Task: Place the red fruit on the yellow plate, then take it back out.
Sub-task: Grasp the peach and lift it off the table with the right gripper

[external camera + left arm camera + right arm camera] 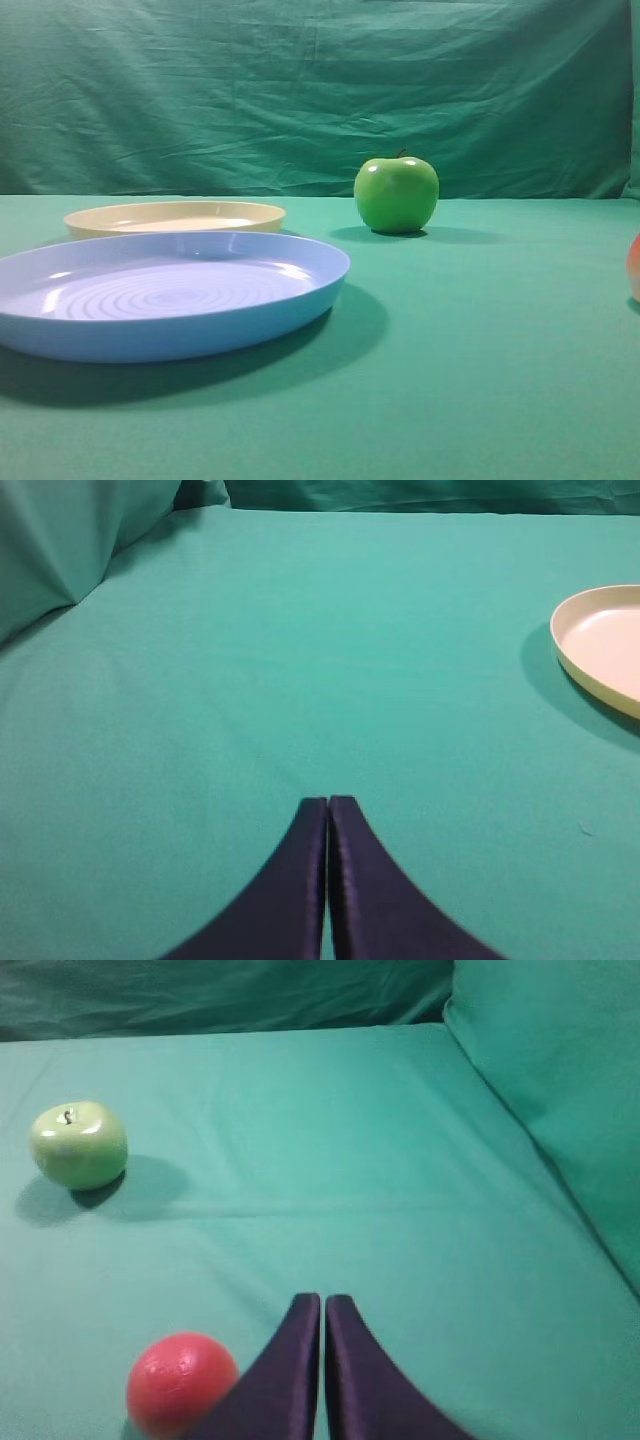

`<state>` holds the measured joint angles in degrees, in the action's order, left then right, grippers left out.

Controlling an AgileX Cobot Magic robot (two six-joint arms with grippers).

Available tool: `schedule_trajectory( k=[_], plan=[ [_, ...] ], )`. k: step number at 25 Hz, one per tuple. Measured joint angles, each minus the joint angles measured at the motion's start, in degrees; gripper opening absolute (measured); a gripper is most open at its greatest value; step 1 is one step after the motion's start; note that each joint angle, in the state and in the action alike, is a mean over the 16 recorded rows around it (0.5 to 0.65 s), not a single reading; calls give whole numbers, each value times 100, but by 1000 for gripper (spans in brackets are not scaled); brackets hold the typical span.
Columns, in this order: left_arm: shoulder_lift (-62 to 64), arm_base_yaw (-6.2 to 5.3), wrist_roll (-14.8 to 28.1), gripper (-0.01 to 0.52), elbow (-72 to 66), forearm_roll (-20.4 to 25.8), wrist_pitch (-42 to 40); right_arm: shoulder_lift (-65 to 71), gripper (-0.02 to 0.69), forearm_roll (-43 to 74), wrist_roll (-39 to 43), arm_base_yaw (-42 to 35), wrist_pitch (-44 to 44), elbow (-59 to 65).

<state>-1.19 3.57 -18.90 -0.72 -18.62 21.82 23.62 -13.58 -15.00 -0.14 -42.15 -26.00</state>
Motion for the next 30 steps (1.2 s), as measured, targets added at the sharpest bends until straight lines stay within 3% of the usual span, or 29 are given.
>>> schedule_trajectory(
  k=[11,20,24,30],
  plan=[
    [0,0,0,0,0,0,0,2621,0,-572,-778,752,-1259,-1071],
    [0,0,0,0,0,0,0,4343,19,-110,-622,1682,-1108,-1567],
    [0,0,0,0,0,0,0,4887,93,157,-503,1887,-920,-1738],
    [0,0,0,0,0,0,0,5455,323,493,-313,2014,-584,-1880]
  ],
)
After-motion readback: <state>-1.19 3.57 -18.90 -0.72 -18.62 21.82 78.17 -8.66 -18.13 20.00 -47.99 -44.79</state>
